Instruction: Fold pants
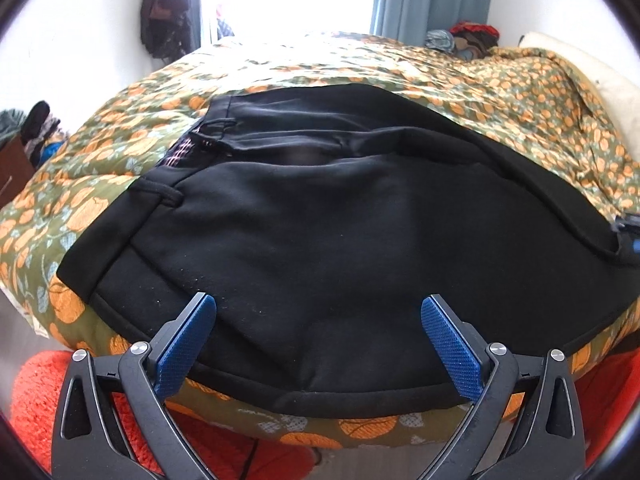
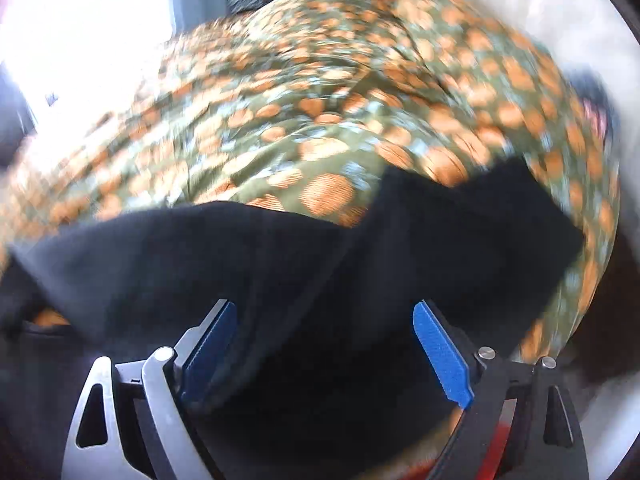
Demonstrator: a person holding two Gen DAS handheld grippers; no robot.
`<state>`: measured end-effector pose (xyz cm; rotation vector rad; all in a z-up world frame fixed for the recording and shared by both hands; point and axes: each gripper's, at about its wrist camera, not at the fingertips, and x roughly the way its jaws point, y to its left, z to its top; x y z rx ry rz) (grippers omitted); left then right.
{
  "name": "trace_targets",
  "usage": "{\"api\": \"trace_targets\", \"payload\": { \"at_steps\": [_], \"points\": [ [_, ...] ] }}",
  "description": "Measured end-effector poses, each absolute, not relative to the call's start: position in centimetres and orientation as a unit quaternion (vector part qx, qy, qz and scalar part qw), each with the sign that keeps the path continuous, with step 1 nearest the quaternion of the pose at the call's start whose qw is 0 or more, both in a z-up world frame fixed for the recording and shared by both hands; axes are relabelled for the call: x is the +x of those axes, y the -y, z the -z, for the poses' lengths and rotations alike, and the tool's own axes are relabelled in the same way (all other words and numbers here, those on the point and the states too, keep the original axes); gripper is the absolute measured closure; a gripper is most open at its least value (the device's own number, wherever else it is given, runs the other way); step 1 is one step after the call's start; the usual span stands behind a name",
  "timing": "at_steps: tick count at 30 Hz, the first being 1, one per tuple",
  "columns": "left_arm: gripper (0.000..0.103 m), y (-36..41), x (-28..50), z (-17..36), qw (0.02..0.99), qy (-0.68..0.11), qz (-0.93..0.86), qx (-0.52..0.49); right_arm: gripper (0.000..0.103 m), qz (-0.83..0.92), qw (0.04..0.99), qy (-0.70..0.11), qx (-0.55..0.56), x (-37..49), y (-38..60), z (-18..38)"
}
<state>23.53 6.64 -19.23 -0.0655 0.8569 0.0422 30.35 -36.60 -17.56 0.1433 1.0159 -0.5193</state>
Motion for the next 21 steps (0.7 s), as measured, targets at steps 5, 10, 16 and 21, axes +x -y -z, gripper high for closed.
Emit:
{"api": "trace_targets", "payload": {
  "at_steps": [5,10,16,21],
  "points": [
    [0.000,-7.7,22.5,18.8,0.912,-0.408,-0.021,-0.038,0.015,0.339,0.826,-0.450,0.021,28.3,38.5,18.5],
    [0.000,-10.1,22.8,19.5,0.908,-0.412,-0.042,-0.069,0.012,0.351,0.831,-0.367,0.227,17.2,44.5,16.5],
    [0.000,-10.7,23.4,19.7,0.905,-0.412,-0.055,-0.091,0.011,0.305,0.790,-0.302,0.438,10.2,49.0,17.3],
    [0.000,-9.9,23.8,19.8,0.905,-0.413,-0.057,-0.084,0.011,0.215,0.791,-0.261,0.509,9.8,48.7,16.0]
  ]
}}
